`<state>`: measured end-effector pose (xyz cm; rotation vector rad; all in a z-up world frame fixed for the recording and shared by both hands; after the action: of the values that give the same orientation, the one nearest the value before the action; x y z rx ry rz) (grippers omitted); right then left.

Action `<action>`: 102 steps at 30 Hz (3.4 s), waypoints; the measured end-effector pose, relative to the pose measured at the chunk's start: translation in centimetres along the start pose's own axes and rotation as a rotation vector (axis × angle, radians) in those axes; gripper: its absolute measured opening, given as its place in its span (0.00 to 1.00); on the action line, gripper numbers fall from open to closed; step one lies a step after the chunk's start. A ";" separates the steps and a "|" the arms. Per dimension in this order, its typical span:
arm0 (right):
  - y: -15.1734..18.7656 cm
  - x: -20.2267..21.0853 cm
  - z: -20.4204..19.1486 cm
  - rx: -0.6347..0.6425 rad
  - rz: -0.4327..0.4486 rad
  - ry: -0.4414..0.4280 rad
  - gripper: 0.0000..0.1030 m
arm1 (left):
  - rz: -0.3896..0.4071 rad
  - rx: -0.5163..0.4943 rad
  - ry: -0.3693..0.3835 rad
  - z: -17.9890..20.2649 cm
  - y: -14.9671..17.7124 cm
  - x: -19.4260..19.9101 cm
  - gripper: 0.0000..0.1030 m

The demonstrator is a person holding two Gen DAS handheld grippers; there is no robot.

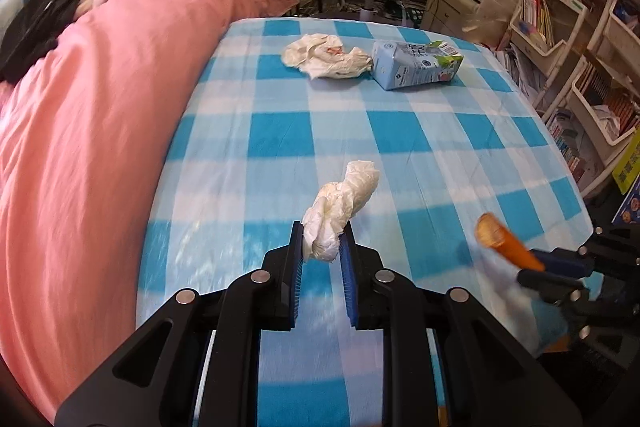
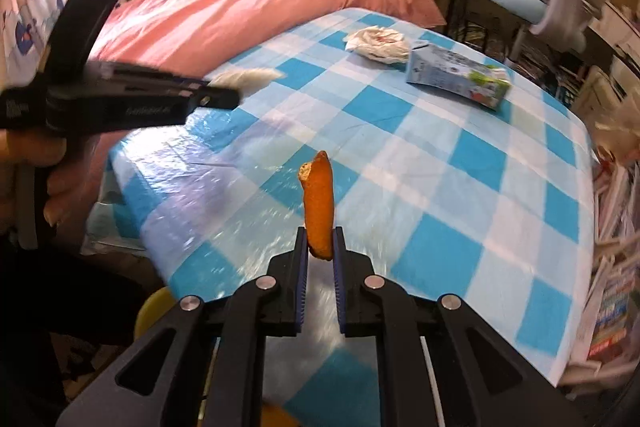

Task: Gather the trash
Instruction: 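Hold the peel in the right gripper and the tissue in the left above the table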

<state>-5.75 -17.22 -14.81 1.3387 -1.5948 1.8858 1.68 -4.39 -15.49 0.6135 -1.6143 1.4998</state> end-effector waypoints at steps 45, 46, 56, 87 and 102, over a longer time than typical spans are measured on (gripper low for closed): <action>-1.7 2.0 -0.8 -0.018 0.139 0.031 0.12 | 0.120 -0.050 -0.047 2.2 -1.8 2.6 0.17; -1.6 2.0 -0.8 -0.017 0.139 0.030 0.12 | 0.122 -0.048 -0.048 2.2 -1.8 2.6 0.17; -1.6 2.0 -1.8 0.015 0.145 0.008 0.12 | 0.126 -0.044 -0.049 2.1 -1.8 2.7 0.17; -1.8 2.0 -2.5 0.022 0.153 -0.005 0.12 | 0.125 -0.044 -0.049 2.1 -2.0 2.9 0.17; -1.9 1.8 -3.1 0.032 0.149 -0.019 0.12 | 0.127 -0.041 -0.049 2.1 -2.0 2.9 0.17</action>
<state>-6.62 -14.38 -12.01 1.2867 -1.7243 1.9976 1.20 -6.21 -11.89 0.5374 -1.7458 1.5492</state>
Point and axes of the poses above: each gripper's, at about its wrist camera, not at the fingertips, and x roughly against the way its jaws point, z to its right, y to its underside, the point moved 9 cm from there along -x, roughly the way its jaws point
